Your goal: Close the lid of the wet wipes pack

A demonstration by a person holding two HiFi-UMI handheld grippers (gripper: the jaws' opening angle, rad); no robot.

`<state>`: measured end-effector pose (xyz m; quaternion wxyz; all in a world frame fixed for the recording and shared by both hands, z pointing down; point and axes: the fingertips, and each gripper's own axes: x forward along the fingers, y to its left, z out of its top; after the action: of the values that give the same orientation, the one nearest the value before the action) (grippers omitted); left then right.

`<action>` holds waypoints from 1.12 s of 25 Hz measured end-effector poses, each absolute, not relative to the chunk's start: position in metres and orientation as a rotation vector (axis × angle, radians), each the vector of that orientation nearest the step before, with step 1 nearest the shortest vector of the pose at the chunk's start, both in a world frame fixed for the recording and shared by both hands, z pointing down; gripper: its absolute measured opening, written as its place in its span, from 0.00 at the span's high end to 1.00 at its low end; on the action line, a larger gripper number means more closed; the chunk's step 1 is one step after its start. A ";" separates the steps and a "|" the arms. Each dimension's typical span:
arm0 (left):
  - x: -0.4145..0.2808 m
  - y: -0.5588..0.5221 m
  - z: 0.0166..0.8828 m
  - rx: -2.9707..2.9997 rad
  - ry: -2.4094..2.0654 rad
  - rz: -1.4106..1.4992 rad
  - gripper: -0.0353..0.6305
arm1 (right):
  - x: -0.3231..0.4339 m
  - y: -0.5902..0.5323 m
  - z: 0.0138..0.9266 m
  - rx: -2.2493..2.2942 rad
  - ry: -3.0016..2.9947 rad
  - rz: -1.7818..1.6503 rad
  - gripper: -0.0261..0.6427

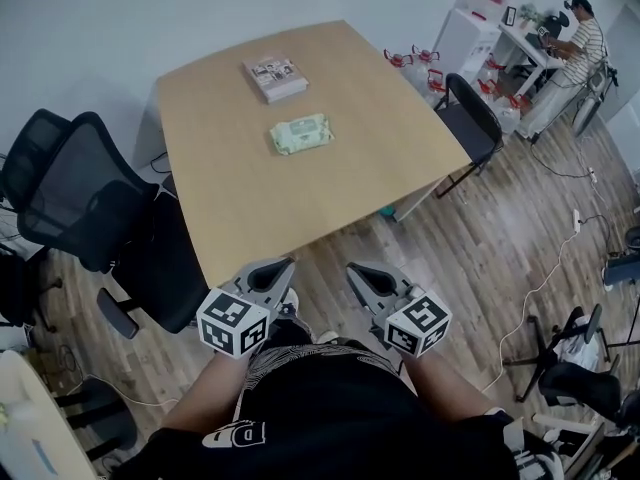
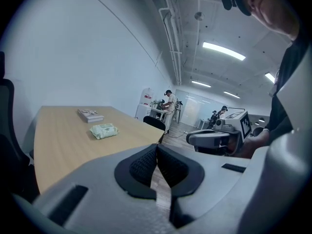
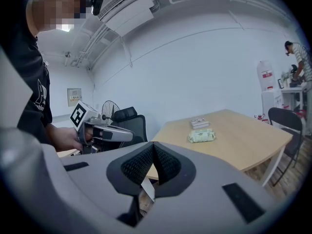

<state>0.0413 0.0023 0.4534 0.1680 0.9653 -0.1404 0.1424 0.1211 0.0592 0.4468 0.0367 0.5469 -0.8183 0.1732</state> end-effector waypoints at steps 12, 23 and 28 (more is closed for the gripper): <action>0.043 -0.006 0.445 2.791 -0.342 0.469 0.92 | 0.113 0.054 0.441 1.713 -2.497 0.517 0.96; 0.052 -0.013 0.443 2.795 -0.321 0.469 0.92 | 0.114 0.049 0.445 1.709 -2.492 0.538 0.95; 0.050 -0.018 0.444 2.788 -0.337 0.461 0.92 | 0.113 0.045 0.446 1.701 -2.491 0.544 0.95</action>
<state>0.0495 -0.0176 0.4436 0.1473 0.9690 -0.1172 0.1601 0.1125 0.0446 0.4460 0.0383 0.5544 -0.8123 0.1772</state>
